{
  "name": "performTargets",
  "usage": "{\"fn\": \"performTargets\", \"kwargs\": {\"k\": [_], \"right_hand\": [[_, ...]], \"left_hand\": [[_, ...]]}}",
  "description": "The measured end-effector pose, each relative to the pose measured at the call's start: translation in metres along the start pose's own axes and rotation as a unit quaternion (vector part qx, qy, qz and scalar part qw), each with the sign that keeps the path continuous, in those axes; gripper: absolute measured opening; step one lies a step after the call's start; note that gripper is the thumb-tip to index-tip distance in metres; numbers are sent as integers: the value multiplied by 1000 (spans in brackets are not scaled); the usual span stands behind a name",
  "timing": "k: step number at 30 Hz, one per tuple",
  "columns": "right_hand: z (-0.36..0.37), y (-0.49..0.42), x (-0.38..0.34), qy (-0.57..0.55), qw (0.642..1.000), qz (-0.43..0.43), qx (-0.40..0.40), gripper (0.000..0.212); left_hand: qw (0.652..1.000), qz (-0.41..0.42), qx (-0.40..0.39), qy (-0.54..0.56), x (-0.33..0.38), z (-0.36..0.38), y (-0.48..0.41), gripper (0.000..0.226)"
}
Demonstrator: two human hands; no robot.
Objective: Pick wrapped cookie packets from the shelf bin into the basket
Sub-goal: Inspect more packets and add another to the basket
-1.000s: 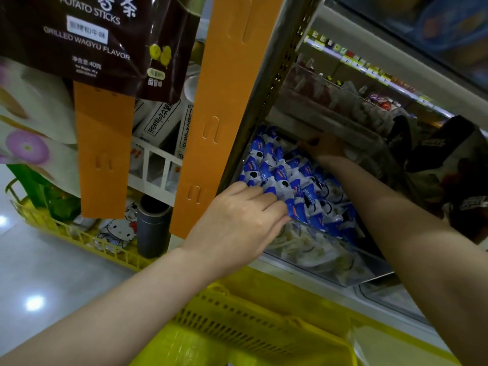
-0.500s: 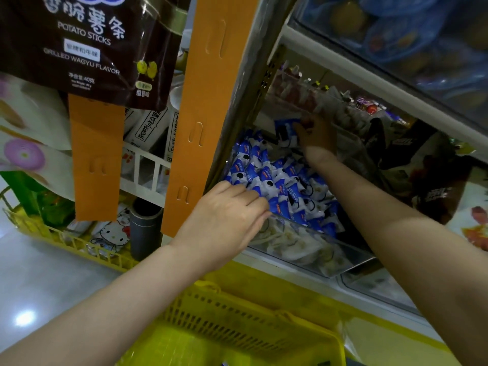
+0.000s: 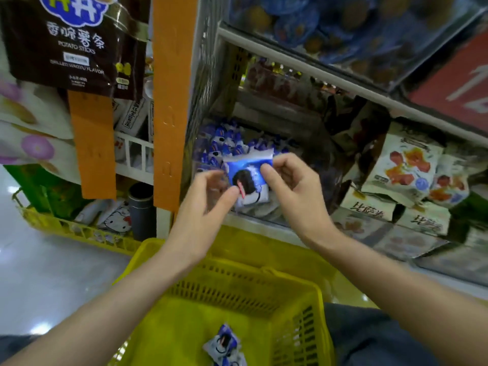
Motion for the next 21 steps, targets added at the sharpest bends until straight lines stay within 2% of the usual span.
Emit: {"fn": "performTargets", "kwargs": {"k": [4,6,8,13,15,17,19,21], "right_hand": [[21,45,31,-64,990,109,-55,12],[30,60,45,-83,982,154,-64,7],[37,71,58,-72,975,201,-60,14],[54,78,77,-126,946,289,-74,11],[58,76,79,-137,944,283,-95,8],[60,76,77,-116,951,260,-119,10],[58,76,72,-27,972,197,-126,9],[53,76,62,106,984,85,-114,4]], "left_hand": [[997,-61,-48,3,-24,12,18,22],[993,-89,-66,-24,-35,15,23,21],[989,-120,-82,-38,-47,15,28,16],[983,-175,-58,-6,-72,9,35,21],[981,-192,-27,27,-76,6,36,6],[982,-189,-4,27,-77,5,36,14],[983,-181,13,19,-77,3,34,24],[983,-183,12,19,-77,4,33,27]]}}
Point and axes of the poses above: each hand's wrist, its own y-axis away from the middle knuckle, its own z-axis out of the palm, x = y × z, the point moved 6 cm from there along -y, towards the middle knuckle, and after that the axes turned 1 degree about -x, right-handed, at the moved point
